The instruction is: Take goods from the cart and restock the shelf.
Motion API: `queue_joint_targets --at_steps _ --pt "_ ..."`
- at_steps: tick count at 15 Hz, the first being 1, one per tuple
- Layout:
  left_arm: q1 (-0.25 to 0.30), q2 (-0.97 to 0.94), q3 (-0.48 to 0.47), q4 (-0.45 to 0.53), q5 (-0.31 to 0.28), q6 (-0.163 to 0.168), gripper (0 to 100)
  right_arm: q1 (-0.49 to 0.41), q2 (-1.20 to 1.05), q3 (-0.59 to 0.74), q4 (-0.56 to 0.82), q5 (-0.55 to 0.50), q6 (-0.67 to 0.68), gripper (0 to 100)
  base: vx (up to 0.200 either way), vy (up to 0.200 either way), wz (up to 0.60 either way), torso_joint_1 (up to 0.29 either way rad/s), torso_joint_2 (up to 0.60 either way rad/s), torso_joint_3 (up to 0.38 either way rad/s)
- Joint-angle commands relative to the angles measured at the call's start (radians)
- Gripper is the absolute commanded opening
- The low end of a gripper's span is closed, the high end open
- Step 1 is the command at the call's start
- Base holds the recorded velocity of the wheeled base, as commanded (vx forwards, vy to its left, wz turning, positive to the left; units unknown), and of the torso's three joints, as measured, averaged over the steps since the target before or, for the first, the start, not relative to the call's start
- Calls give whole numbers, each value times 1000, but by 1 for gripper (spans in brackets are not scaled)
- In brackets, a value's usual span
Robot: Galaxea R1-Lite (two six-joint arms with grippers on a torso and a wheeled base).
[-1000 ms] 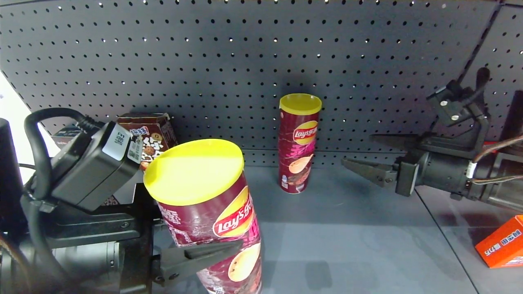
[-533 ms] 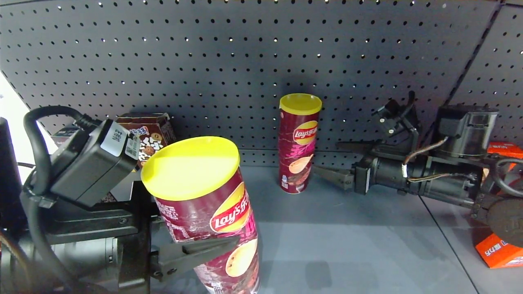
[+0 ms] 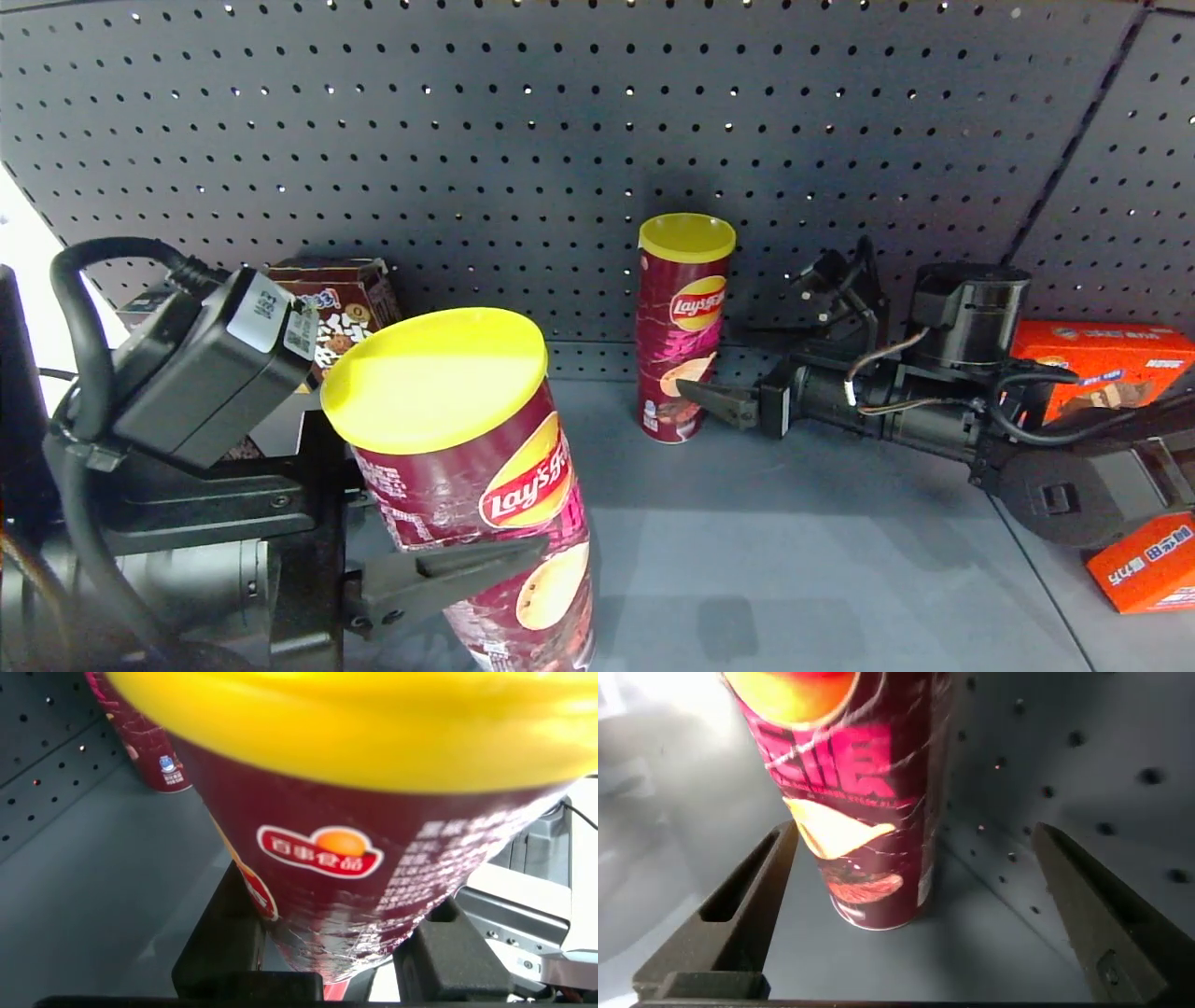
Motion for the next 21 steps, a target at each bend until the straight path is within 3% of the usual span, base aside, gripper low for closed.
queue_joint_targets --at_steps 1,11,18,19,21 --pt "0 0 2 0 0 0 0 4 25 -8 0 17 -1 100 0 0 0 0 0 0" --pt "0 -3 32 -2 1 0 0 41 110 -63 -23 35 2 100 0 0 0 0 0 0" --pt "0 -5 32 -2 1 -20 0 57 163 -115 -27 60 5 100 0 0 0 0 0 0" --pt "0 -7 32 -2 1 -20 0 57 168 -118 -27 63 6 0 0 0 0 0 0 0" --pt "0 -7 30 -2 1 -20 0 60 179 -123 -45 69 6 0 0 0 0 0 0 0"
